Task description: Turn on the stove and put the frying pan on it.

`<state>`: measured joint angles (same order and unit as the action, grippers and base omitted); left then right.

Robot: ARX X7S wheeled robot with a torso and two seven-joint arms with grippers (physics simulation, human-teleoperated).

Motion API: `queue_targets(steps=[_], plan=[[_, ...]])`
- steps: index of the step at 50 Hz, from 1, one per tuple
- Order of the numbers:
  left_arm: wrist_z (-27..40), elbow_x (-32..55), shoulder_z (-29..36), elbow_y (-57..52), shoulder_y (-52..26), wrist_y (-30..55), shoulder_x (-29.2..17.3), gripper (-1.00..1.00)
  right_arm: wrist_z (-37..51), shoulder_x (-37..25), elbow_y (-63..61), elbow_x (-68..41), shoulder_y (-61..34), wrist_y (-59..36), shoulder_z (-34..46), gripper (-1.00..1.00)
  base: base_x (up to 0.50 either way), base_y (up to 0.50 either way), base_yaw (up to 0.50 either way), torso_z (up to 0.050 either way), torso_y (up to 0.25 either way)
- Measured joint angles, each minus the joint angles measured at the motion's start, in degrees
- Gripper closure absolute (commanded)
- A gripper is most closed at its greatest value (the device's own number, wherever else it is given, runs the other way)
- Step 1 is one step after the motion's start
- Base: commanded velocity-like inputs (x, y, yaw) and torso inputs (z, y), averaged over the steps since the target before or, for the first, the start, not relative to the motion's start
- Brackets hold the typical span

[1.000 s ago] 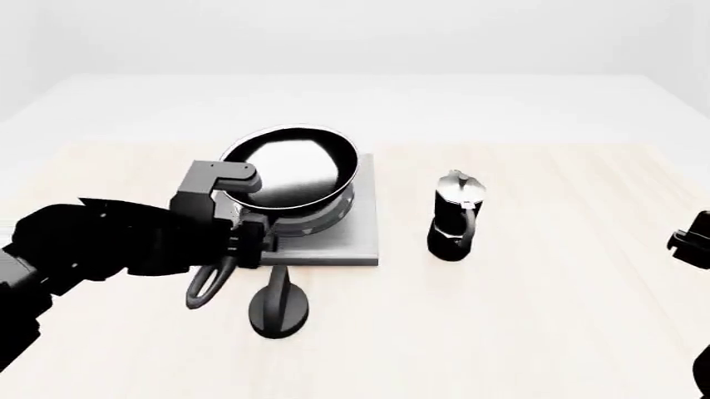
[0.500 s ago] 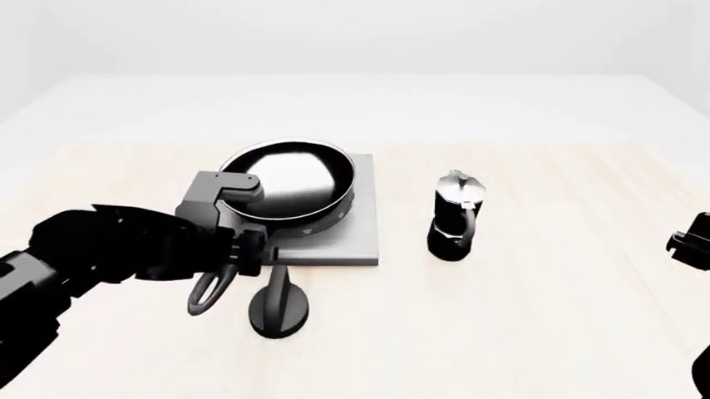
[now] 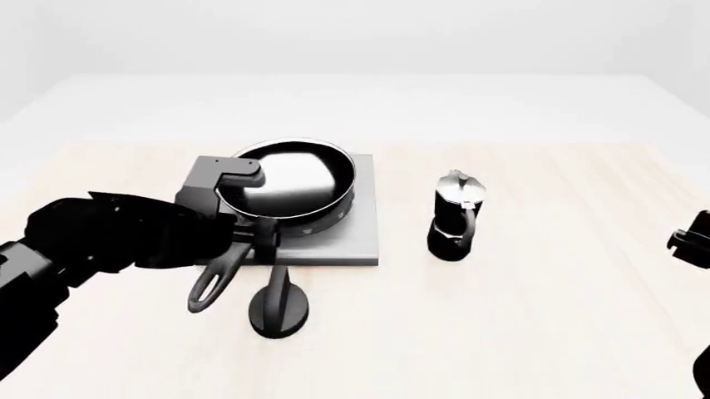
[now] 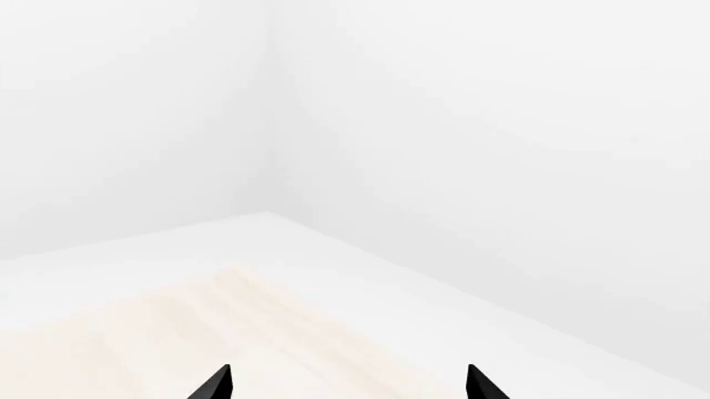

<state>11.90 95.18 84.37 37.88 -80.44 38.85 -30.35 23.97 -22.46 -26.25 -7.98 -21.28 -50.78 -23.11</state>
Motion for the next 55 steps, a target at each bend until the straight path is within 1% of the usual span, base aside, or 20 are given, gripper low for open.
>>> queue_targets(steps=[6, 11, 16, 23, 29, 33, 36, 43, 49, 55], plan=[[0.24, 0.21, -0.36, -1.45, -1.10, 0.96, -0.59, -1.00, 0.03, -0.05, -0.05, -0.06, 0.04, -0.05, -0.01, -1.00, 0.00, 0.00, 0.00, 0.000, 0.000], [1.39, 1.87, -1.06, -5.45, -4.52, 4.24, -2.43, -1.00, 0.12, -0.10, -0.05, -0.06, -0.03, -0.14, 0.09, -1.00, 0.00, 0.00, 0.00, 0.000, 0.000], [3.98, 5.69, -2.44, -10.67, -10.41, 9.74, -5.08, -1.00, 0.23, -0.08, -0.01, -0.03, -0.27, -0.22, 0.46, -1.00, 0.00, 0.00, 0.00, 0.000, 0.000], [9.46, 13.42, -5.07, -17.35, -20.92, 17.90, -8.88, -1.00, 0.33, -0.10, -0.24, -0.08, -0.76, -0.61, 1.10, -1.00, 0.00, 0.00, 0.00, 0.000, 0.000], [13.33, 19.65, -8.52, -24.26, -27.72, 20.84, -12.26, -1.00, 0.35, -0.14, -0.90, -0.28, -1.37, -1.45, 1.70, -1.00, 0.00, 0.00, 0.00, 0.000, 0.000], [14.80, 21.35, -11.69, -31.62, -28.58, 18.61, -14.78, -1.00, 0.18, -0.26, -1.78, -0.74, -2.16, -2.63, 2.02, -1.00, 0.00, 0.00, 0.00, 0.000, 0.000], [15.83, 20.91, -14.07, -38.37, -27.71, 15.56, -16.72, -1.00, 0.12, -0.56, -2.54, -1.03, -3.20, -3.80, 2.44, -1.00, 0.00, 0.00, 0.00, 0.000, 0.000], [18.55, 15.42, -18.50, -54.54, -23.01, 6.94, -20.44, -1.00, -0.88, -1.14, -4.97, -2.43, -6.53, -5.82, 4.05, -1.00, 0.00, 0.00, 0.00, 0.000, 0.000], [20.67, 10.61, -19.95, -64.03, -19.06, 2.10, -21.30, -1.00, -1.99, -1.35, -7.26, -4.03, -10.81, -7.48, 6.71, -1.00, 0.00, 0.00, 0.00, 0.000, 0.000], [21.36, 5.94, -20.34, -69.32, -15.68, -1.14, -20.76, -1.00, -3.52, -0.86, -9.20, -5.95, -14.64, -8.27, 10.00, -1.00, 0.00, 0.00, 0.00, 0.000, 0.000]])
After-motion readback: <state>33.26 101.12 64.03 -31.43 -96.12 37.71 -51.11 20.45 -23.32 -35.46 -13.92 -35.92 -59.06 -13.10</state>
